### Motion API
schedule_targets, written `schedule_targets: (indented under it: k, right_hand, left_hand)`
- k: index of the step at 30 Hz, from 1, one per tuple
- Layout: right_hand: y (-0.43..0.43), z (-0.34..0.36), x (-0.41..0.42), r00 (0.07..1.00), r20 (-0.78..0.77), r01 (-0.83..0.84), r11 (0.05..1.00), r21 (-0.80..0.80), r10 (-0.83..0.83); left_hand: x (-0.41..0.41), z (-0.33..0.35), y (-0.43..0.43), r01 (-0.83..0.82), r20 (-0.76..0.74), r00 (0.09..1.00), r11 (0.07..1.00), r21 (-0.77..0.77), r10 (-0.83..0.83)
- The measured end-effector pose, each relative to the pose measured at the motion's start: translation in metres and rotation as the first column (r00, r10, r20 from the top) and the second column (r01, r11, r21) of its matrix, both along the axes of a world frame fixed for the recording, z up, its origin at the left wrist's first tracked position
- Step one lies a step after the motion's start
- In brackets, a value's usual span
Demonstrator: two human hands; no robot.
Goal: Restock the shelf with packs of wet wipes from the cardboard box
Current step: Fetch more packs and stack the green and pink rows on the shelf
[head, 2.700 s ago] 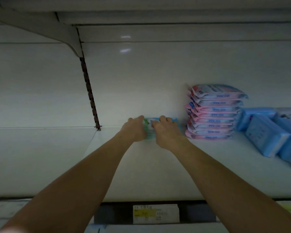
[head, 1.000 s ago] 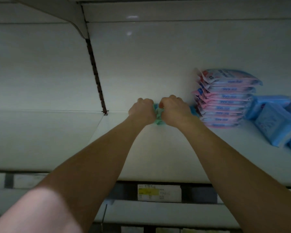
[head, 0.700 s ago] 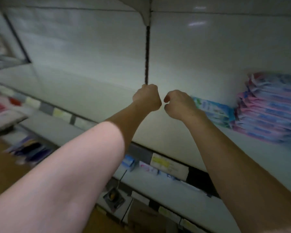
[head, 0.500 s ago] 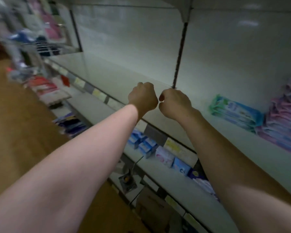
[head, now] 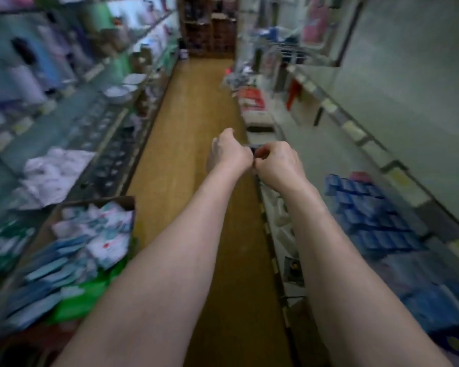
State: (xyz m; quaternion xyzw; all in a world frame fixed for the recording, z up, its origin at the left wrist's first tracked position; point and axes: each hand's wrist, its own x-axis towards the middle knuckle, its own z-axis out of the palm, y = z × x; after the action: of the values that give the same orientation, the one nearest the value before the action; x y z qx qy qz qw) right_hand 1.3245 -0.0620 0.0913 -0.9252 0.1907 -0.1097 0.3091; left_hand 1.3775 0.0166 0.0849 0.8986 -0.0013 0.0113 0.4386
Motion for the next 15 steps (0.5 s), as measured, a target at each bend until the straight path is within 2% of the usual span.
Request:
schedule_targets:
  k: [5, 8, 11, 15]
  right_hand:
    - [0.122, -0.023, 0.017, 0.975, -0.041, -0.216, 0.973, 0.080, 0.219]
    - [0.194, -0.034, 0.020, 0.938, -0.083, -0.326, 0.937, 0.123, 0.337]
    - [0.258, -0.048, 0.022, 0.894, -0.126, -0.410, 0.897, 0.163, 0.431]
    - [0.323, -0.073, 0.027, 0.843, -0.199, -0.464, 0.862, 0.204, 0.500]
  left_hand:
    - [-0.002, -0.024, 0.135, -0.284, -0.059, 0.958, 0.958, -0.033, 0.282]
    - [-0.013, -0.041, 0.209, -0.369, -0.113, 0.925, 0.929, -0.039, 0.362]
    - [-0.023, -0.060, 0.274, -0.458, -0.177, 0.883, 0.881, -0.118, 0.436]
    - [-0.031, -0.092, 0.350, -0.555, -0.277, 0.820, 0.814, -0.171, 0.500]
